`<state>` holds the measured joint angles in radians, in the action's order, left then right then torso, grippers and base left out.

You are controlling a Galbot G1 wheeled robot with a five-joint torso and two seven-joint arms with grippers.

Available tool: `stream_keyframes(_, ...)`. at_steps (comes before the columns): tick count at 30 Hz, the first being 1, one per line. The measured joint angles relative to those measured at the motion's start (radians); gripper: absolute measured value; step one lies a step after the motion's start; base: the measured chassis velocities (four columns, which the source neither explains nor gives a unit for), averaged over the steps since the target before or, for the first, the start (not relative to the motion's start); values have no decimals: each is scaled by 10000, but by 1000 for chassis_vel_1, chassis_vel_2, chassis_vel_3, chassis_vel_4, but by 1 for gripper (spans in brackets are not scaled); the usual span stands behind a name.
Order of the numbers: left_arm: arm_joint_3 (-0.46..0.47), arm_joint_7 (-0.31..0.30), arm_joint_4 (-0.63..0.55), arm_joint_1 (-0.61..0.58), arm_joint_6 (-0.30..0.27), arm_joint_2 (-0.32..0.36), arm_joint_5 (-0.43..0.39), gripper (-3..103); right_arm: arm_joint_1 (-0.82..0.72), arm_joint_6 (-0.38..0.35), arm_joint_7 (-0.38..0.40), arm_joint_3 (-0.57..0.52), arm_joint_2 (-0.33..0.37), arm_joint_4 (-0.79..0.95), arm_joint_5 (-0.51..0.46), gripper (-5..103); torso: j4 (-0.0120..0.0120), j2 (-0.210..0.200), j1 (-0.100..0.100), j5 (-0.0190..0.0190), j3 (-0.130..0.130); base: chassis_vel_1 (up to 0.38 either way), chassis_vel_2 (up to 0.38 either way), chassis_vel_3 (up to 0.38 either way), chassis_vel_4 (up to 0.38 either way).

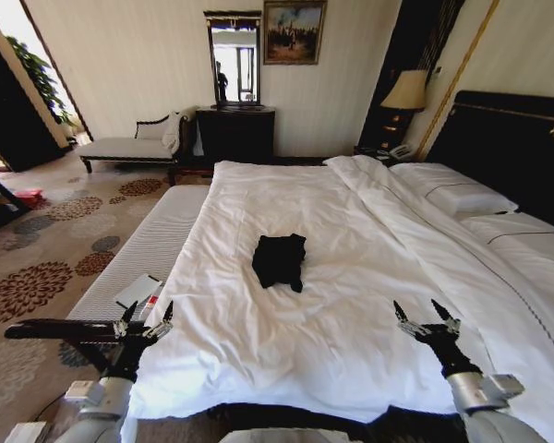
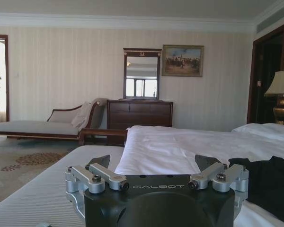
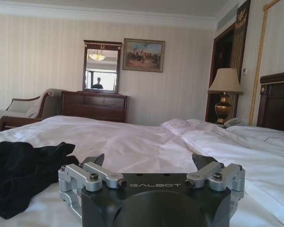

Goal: Fold the clothes on the bed.

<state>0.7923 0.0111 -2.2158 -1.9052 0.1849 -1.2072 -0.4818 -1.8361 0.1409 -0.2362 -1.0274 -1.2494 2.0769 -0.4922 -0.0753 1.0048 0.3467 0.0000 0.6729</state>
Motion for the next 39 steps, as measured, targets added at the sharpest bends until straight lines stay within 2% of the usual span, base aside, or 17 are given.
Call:
stream_keyframes(16, -33, -92, -7, 39, -53, 42, -4, 100, -22, -24, 222, 66, -17, 115, 129, 100, 0, -1, 1, 1, 0, -56, 65, 56, -62)
stream_keyframes(22, -77, -273, -13, 137, -330, 216, -45, 100, -31, -518, 446, 159, 279, 399, 275, 100, 0, 0, 0, 0, 0, 0, 0, 0, 0)
stream_keyframes(25, -97, -348, -22, 392, -614, 430, -228, 100, 77, -943, 490, 344, 800, 680, -40, 100, -2, 0, -1, 1, -1, 0, 0, 0, 0)
stream_keyframes(27, -102, -355, -22, 437, -648, 453, -241, 100, 99, -971, 496, 371, 883, 705, -101, 100, -1, 1, -1, 0, -1, 0, 0, 0, 0)
stream_keyframes(30, -199, -478, 16, 1030, -1030, 718, -474, 100, 296, -1252, 550, 658, 1978, 802, -770, 100, 2, 0, 0, 0, 0, 0, 0, 0, 0)
stream_keyframes(31, -199, -478, 16, 1030, -1030, 718, -474, 100, 296, -1252, 550, 658, 1978, 802, -770, 100, 2, 0, 0, 0, 0, 0, 0, 0, 0)
stream_keyframes(36, -590, -766, 375, 2229, -1681, 1485, -901, 100, 918, -1950, 774, 1226, 3460, 665, -2186, 100, -3, 0, 0, -1, 1, 0, 0, 0, 0)
stream_keyframes(39, -821, -848, 511, 2546, -1855, 1796, -1069, 100, 1310, -2130, 919, 1509, 3859, 491, -2685, 100, 1, 0, 0, 0, 1, 0, 0, 0, 0)
